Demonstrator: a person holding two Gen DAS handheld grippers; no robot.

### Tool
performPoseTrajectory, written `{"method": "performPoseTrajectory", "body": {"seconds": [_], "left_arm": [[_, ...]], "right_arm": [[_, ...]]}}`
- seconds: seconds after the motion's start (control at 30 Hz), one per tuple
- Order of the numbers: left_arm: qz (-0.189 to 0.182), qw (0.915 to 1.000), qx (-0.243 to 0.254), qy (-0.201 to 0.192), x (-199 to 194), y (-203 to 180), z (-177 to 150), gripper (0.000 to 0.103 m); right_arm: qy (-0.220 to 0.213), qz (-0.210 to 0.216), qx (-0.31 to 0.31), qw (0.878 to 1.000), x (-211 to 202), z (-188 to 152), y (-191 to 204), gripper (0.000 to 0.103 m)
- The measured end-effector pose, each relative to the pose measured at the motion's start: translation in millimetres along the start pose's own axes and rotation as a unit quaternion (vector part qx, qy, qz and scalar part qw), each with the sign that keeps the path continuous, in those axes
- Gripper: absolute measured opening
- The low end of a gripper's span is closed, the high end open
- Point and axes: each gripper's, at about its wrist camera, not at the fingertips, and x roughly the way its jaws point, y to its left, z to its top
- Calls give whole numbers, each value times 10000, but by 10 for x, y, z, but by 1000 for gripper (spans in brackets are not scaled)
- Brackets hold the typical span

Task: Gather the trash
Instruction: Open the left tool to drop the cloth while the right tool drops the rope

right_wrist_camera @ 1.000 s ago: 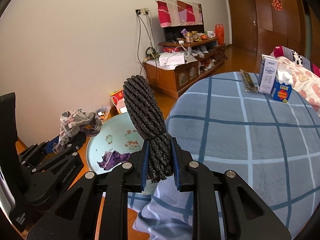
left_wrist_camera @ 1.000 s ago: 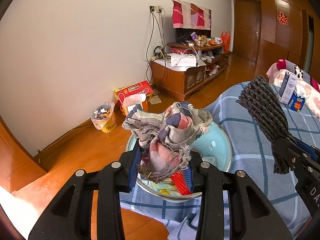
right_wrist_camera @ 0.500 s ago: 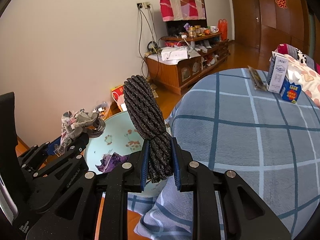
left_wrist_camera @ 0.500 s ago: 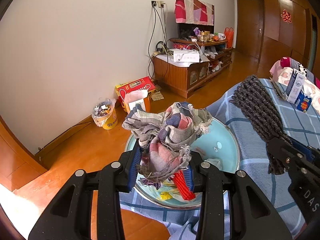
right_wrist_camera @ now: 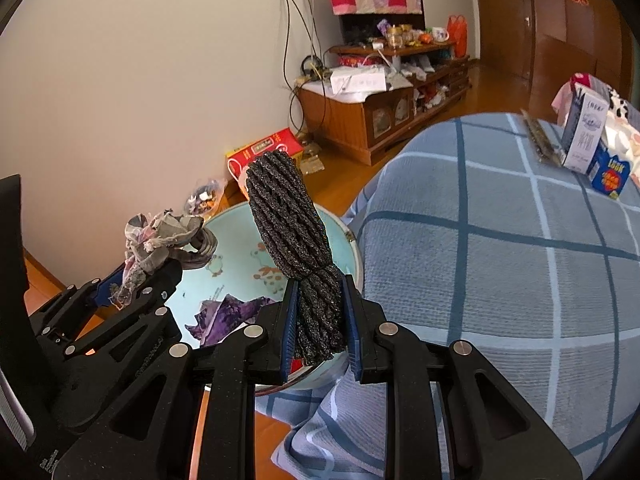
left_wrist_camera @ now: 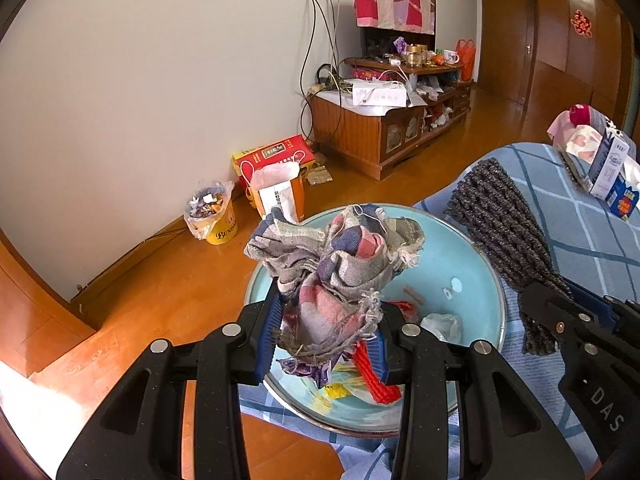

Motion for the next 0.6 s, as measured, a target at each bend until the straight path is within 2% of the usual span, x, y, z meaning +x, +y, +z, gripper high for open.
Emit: {"method": "performPoseTrajectory", "body": {"seconds": [0.17,0.2,0.23,0.47,0.53,0.6], "left_arm": [[22,10000,8,85,80,-13,41,38],[35,9999,6,95,90,-11,44,39],[47,9999,0,105,98,-8,47,39],[100,9999,17,138,116,-30,46,49],[70,9999,7,129,104,-40,48,54],[35,9999,24,101,75,-63,58,75]], "right_arm": [[263,251,-1,9993,171,56,-7,27],[299,336,-11,9990,196,64,-4,32],[301,357,14,9989,210,79,-26,36],[64,418,206,9989,93,59,-102,39],[-6,414,311,9987,36,48,-146,39],[-109,385,429,9983,-31,45,-197,40]]}}
